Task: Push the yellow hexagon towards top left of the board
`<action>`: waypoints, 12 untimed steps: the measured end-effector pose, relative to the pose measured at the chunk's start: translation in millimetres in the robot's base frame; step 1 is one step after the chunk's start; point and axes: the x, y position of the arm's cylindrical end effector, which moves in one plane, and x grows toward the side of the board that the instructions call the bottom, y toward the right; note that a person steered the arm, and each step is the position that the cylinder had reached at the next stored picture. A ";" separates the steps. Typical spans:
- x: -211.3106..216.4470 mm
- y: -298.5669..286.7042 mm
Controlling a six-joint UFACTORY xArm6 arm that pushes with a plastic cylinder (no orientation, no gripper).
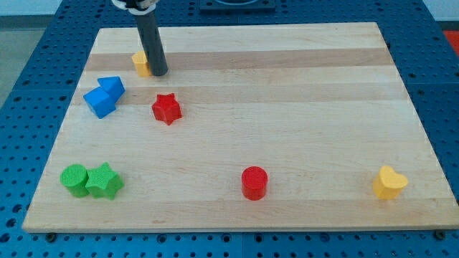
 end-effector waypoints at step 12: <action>0.1 62.4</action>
